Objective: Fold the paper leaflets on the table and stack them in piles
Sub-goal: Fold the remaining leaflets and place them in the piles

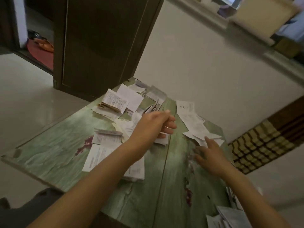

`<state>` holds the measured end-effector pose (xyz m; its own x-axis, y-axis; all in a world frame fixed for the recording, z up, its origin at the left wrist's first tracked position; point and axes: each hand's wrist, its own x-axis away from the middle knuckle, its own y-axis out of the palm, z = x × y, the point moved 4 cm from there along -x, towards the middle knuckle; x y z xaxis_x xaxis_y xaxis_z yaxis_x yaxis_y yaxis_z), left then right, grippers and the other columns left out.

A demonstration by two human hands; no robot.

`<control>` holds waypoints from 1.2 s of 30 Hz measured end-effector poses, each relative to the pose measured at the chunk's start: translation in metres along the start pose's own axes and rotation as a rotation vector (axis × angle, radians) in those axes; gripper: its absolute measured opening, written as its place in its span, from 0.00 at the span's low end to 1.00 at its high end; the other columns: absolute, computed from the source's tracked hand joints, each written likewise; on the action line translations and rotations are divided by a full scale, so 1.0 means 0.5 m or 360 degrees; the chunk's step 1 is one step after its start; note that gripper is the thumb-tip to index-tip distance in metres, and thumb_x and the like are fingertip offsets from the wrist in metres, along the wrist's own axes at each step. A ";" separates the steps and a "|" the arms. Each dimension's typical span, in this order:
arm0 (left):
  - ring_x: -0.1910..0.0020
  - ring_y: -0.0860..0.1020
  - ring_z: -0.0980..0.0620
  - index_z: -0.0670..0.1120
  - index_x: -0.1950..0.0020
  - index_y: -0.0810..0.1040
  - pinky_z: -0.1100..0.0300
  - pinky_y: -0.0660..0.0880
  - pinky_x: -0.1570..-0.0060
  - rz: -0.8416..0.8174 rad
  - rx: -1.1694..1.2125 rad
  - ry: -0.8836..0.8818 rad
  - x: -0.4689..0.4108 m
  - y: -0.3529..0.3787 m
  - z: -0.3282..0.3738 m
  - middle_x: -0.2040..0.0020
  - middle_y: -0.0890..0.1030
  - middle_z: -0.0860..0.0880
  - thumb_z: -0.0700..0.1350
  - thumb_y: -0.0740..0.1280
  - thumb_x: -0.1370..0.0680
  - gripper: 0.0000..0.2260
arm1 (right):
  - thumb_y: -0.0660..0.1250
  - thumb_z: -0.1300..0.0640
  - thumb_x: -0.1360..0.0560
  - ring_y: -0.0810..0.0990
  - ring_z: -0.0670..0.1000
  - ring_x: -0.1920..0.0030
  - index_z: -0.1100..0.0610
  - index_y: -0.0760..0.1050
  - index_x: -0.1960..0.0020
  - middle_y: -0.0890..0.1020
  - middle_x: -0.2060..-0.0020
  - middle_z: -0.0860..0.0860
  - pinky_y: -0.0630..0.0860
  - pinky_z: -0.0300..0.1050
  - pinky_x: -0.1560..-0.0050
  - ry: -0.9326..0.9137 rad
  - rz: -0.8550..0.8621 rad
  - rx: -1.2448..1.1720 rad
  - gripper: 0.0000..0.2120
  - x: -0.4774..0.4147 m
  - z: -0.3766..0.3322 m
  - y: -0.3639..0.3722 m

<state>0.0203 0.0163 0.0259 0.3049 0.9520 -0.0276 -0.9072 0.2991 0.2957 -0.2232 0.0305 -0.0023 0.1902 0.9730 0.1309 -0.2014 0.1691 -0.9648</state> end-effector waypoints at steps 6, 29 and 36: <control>0.64 0.78 0.56 0.44 0.54 0.78 0.63 0.75 0.60 -0.0067 -0.0032 -0.0035 -0.002 0.003 -0.011 0.61 0.82 0.49 0.48 0.57 0.19 0.13 | 0.55 0.41 0.22 0.62 0.56 0.31 0.59 0.71 0.36 0.63 0.29 0.57 0.62 0.48 0.31 0.0040 -0.0066 -0.0031 0.25 -0.040 0.022 0.048; 0.45 0.73 0.56 0.56 0.29 0.59 0.59 0.74 0.50 -0.0445 0.0200 -0.0432 0.054 0.052 -0.061 0.34 0.70 0.56 0.71 0.70 0.39 0.44 | 0.62 0.61 0.33 0.84 0.51 0.60 0.63 0.79 0.51 0.85 0.59 0.56 0.80 0.37 0.65 -0.0079 0.0325 -0.2628 0.13 0.217 -0.056 -0.244; 0.51 0.81 0.57 0.46 0.47 0.80 0.63 0.74 0.50 -0.0355 0.0463 -0.0207 0.051 0.021 -0.031 0.50 0.84 0.51 0.59 0.67 0.32 0.21 | 0.70 0.63 0.36 0.83 0.46 0.67 0.62 0.79 0.54 0.85 0.64 0.53 0.77 0.32 0.69 0.0038 0.0612 -0.2392 0.10 0.218 -0.049 -0.256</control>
<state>0.0140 0.0448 0.0136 0.5368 0.8437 -0.0061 -0.7000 0.4494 0.5550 -0.1531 0.1109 0.1296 0.3730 0.9141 -0.1592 0.8731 -0.4038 -0.2731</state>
